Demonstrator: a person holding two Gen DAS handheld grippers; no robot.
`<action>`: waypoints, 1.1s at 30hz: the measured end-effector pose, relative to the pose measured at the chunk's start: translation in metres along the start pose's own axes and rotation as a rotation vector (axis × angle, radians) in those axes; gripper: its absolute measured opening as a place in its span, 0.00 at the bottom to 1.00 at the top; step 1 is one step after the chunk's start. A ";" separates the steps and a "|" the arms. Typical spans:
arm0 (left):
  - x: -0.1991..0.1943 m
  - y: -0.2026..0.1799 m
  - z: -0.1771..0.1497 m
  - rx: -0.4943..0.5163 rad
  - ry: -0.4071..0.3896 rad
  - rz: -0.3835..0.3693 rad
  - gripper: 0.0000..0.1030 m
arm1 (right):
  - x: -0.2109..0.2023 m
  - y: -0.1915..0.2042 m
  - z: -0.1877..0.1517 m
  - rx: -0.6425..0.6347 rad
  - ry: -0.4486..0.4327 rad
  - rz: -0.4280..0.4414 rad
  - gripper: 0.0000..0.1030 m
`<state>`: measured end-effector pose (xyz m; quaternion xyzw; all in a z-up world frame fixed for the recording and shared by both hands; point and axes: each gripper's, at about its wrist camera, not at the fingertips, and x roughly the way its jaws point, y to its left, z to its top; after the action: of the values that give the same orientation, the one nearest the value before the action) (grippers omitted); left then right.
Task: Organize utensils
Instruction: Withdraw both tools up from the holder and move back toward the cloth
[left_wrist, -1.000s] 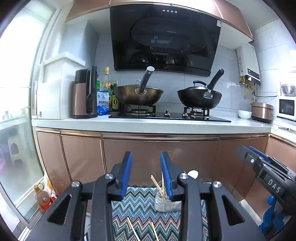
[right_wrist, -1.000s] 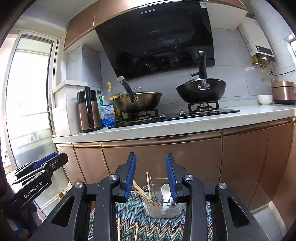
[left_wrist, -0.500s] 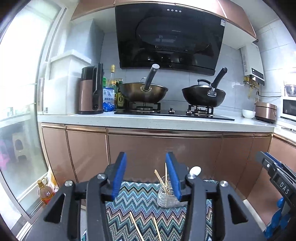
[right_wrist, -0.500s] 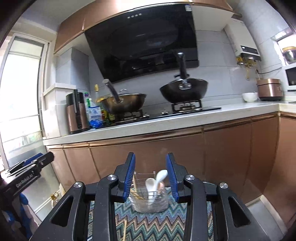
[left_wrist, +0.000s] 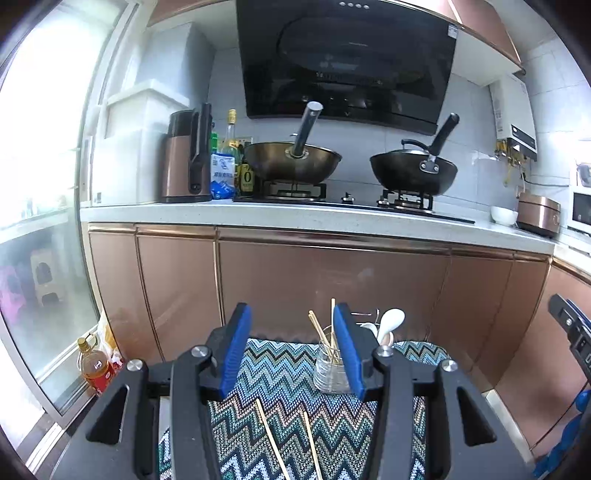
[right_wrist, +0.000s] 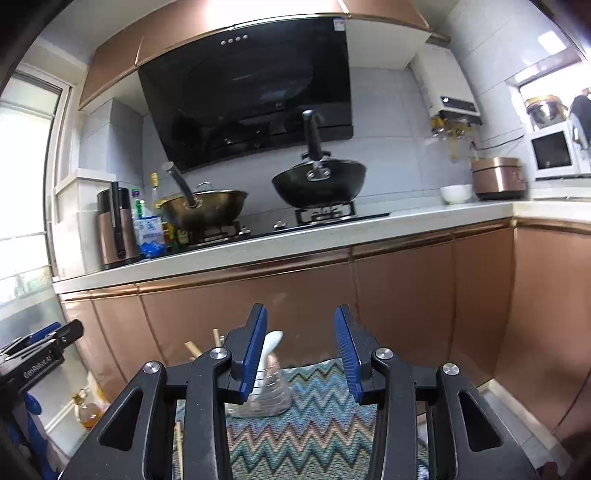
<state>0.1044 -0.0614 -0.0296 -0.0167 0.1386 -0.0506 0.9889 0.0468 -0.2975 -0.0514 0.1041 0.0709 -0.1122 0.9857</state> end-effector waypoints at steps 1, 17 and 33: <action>-0.002 0.001 0.000 -0.006 -0.007 0.011 0.43 | -0.001 -0.002 0.000 0.003 -0.002 -0.008 0.39; -0.017 0.027 0.003 -0.108 -0.043 0.087 0.46 | -0.026 -0.037 0.002 0.068 -0.062 -0.132 0.42; -0.035 0.036 -0.001 -0.129 -0.079 0.151 0.49 | -0.037 -0.050 -0.003 0.079 -0.080 -0.179 0.46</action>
<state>0.0746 -0.0215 -0.0227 -0.0716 0.1032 0.0339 0.9915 -0.0007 -0.3374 -0.0580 0.1316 0.0361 -0.2068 0.9688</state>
